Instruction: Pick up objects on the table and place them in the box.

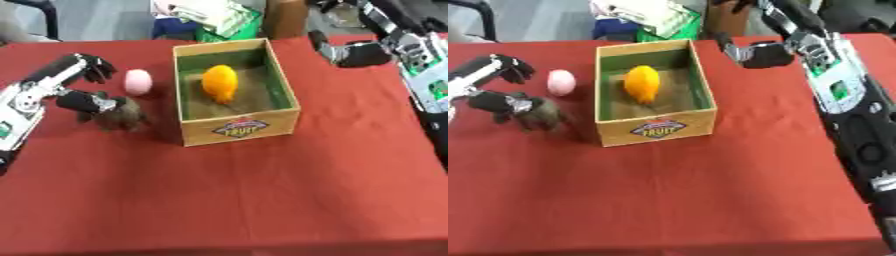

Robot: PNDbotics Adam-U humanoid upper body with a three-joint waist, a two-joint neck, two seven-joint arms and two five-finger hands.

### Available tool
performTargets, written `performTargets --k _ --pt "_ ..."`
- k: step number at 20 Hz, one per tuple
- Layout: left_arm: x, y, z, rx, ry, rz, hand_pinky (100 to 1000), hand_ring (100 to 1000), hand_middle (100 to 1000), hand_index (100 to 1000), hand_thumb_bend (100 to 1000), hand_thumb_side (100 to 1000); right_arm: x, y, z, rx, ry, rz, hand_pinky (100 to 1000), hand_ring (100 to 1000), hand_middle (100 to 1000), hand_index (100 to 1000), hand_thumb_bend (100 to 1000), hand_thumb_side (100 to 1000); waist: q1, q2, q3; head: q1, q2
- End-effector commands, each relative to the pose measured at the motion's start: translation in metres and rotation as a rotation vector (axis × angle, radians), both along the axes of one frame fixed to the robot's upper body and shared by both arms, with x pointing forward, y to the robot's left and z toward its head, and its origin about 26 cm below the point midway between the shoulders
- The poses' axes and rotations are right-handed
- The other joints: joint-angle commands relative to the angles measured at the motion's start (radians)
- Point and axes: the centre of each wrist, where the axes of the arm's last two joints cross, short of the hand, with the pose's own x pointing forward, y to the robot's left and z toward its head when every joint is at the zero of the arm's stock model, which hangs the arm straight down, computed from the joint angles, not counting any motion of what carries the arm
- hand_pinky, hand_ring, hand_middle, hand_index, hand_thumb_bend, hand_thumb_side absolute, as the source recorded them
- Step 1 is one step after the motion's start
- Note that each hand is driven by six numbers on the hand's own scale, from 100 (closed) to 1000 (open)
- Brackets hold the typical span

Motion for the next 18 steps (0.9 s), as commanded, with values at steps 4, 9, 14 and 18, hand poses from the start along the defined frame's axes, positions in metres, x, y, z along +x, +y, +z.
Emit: performTargets --k 4,9,14,18 --pt "0.008 -0.003 -0.017 0.222 -0.053 0.016 657 504 471 650 227 237 -0.004 -0.007 0.017 -0.002 -0.014 0.009 655 802 738 814 131 428 0.0 -0.015 -0.005 0.004 0.005" --pt "0.011 0.001 -0.022 0.24 -0.16 0.041 574 323 257 471 100 215 -0.004 -0.008 0.016 -0.003 -0.003 0.005 655 802 737 814 124 424 0.004 -0.017 -0.009 0.002 0.006" --pt "0.011 0.009 -0.002 0.19 -0.277 0.079 541 247 170 398 100 223 -0.005 -0.01 0.015 -0.004 0.002 0.001 655 802 737 813 121 424 0.007 -0.02 -0.013 0.0 0.006" --pt "0.013 0.014 0.036 0.136 -0.391 0.122 538 234 155 389 100 227 -0.005 -0.01 0.013 -0.008 0.009 0.002 655 802 737 813 116 424 0.009 -0.026 -0.017 0.004 0.006"
